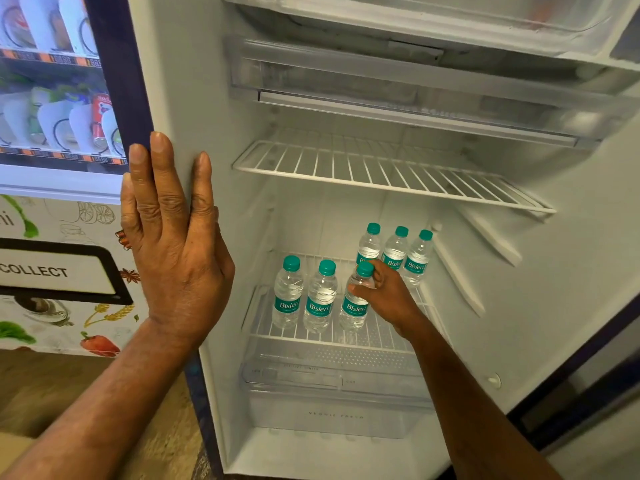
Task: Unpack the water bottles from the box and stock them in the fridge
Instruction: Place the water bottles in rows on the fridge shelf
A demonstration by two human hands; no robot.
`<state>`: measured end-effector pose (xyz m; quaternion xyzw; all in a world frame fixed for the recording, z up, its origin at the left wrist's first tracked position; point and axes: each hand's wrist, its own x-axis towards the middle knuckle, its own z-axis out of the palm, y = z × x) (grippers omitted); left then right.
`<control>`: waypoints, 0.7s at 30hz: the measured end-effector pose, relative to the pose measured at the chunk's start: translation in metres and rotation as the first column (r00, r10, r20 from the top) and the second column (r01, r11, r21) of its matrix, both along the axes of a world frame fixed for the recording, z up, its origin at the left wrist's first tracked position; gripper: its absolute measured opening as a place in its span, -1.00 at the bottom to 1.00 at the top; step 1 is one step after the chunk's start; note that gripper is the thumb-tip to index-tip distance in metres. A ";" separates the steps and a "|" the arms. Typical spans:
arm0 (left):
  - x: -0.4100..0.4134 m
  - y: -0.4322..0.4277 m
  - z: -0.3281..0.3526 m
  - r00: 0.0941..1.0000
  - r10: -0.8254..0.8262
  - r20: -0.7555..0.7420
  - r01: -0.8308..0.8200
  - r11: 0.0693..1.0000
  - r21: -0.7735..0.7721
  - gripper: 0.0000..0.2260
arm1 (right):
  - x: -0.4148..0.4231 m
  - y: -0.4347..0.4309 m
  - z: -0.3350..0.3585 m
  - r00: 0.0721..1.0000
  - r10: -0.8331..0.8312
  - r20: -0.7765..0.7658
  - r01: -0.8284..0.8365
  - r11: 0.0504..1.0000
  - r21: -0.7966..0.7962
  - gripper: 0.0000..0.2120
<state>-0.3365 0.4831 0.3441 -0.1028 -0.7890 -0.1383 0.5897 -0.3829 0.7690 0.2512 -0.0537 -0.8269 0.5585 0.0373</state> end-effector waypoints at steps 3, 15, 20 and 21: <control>0.000 0.000 -0.001 1.000 -0.009 0.000 0.009 1.000 -0.004 -0.52 | 0.001 -0.001 -0.004 1.000 0.004 0.018 -0.004 1.000 0.009 -0.55; -0.001 0.001 -0.002 1.000 -0.012 -0.007 0.012 1.000 0.019 -0.54 | 0.007 -0.002 -0.007 0.999 0.030 0.022 -0.030 0.999 0.039 -0.49; -0.002 0.001 -0.003 1.000 -0.005 -0.006 0.005 1.000 0.021 -0.52 | 0.007 -0.001 -0.006 0.998 0.045 0.039 -0.047 0.998 0.047 -0.47; -0.003 0.001 -0.003 1.000 -0.003 -0.007 0.003 1.000 0.023 -0.52 | 0.007 0.000 -0.007 0.998 0.048 0.045 -0.050 0.998 0.049 -0.46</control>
